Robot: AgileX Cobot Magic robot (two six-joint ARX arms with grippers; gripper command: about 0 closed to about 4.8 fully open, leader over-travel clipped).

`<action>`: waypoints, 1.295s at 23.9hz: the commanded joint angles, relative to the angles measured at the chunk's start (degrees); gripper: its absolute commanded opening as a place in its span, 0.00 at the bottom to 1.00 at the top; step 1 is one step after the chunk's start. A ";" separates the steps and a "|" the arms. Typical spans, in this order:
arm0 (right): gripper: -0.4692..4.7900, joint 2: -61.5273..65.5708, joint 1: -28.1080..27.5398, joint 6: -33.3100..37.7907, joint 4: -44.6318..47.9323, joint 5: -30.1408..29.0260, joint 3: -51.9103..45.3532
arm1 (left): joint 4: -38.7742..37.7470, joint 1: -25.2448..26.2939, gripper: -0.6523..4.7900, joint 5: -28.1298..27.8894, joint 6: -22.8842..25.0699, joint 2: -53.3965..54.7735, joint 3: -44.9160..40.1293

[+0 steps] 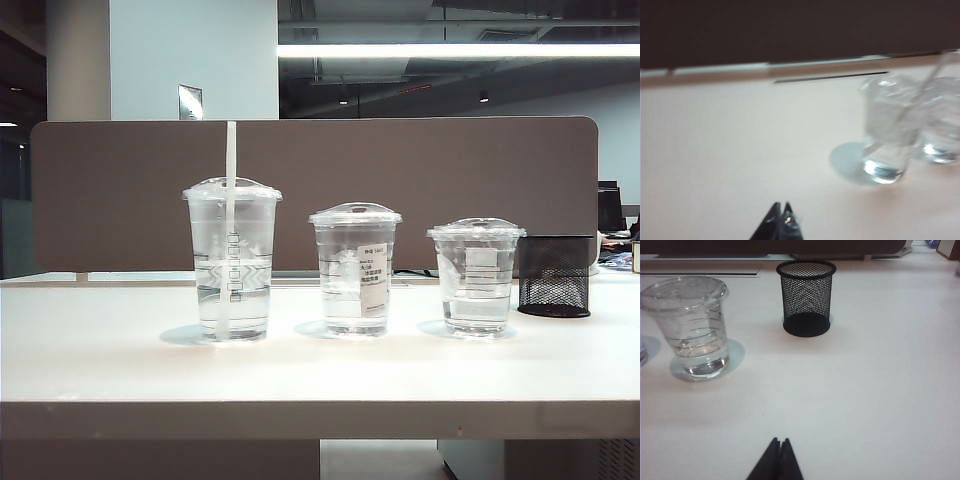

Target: Pick up the straw and insert it into the large coffee cup.

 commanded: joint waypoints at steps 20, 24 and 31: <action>0.09 -0.09 -0.04 -0.04 0.63 -0.11 -0.33 | 4.50 0.37 0.11 -7.50 -2.08 0.70 -9.40; 0.09 -0.09 -0.04 -0.07 0.63 -0.11 -0.33 | 4.50 0.37 0.11 -7.50 -2.08 0.70 -9.40; 0.09 -0.09 -0.04 -0.07 0.63 -0.11 -0.33 | 4.50 0.37 0.11 -7.48 -2.08 0.70 -9.40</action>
